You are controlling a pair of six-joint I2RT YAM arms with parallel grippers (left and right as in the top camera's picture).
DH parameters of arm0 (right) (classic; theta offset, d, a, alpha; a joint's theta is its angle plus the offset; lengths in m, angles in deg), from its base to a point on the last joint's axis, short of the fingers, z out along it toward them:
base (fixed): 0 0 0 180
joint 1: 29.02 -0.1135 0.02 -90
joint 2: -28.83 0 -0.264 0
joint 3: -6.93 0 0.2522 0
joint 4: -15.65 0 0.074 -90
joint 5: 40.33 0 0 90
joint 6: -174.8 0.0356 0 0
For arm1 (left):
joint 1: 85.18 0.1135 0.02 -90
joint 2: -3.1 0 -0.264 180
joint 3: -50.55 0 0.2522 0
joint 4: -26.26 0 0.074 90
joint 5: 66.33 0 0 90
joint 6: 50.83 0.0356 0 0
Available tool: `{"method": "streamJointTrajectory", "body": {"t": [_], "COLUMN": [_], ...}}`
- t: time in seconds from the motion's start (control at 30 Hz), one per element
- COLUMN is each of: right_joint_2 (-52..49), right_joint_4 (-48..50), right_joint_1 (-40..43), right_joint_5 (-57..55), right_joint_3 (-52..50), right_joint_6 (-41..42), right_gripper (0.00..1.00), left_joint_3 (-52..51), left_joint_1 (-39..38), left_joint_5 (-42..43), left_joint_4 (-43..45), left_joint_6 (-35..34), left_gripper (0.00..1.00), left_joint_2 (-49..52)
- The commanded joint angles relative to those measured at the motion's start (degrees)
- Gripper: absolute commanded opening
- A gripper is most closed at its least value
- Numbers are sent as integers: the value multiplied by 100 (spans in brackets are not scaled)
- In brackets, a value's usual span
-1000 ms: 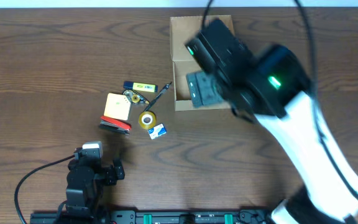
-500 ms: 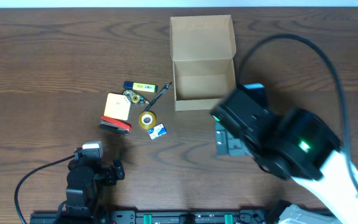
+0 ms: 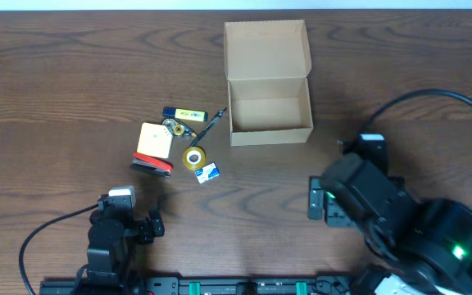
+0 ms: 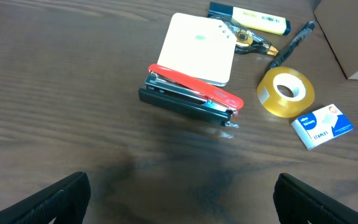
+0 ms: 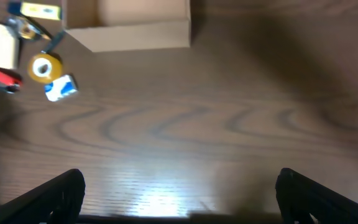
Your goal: Pack container
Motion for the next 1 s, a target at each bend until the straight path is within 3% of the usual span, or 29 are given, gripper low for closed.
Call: {"method": "streamJointTrajectory", "body": {"t": [0.0,0.4,0.67,0.8,0.97], "right_joint_2": [240,345,345,345,352], "right_joint_4": [170,267,-533,-258,420], "right_joint_1": [-22,208,264,262,264], "right_joint_5": [-76,562,-533,-509,-291], "right_joint_3": [-26,-26,-26,-26,-26], "right_joint_6": [-457,-1753,-1773,-1792,-2826], "right_gripper": [99,99,99,99,99], "left_joint_3": [-59,-59,-59,-59,-59], "left_joint_1": [17,17,17,17,17], "left_joint_5": [-83,-83,-83,-83,-83], "left_joint_4": [-44,-44,-44,-44,-44], "left_joint_6": [0,0,0,0,0], "left_gripper": [95,95,95,95,95], "left_joint_2": [-33,-33,-33,-33,-33]}}
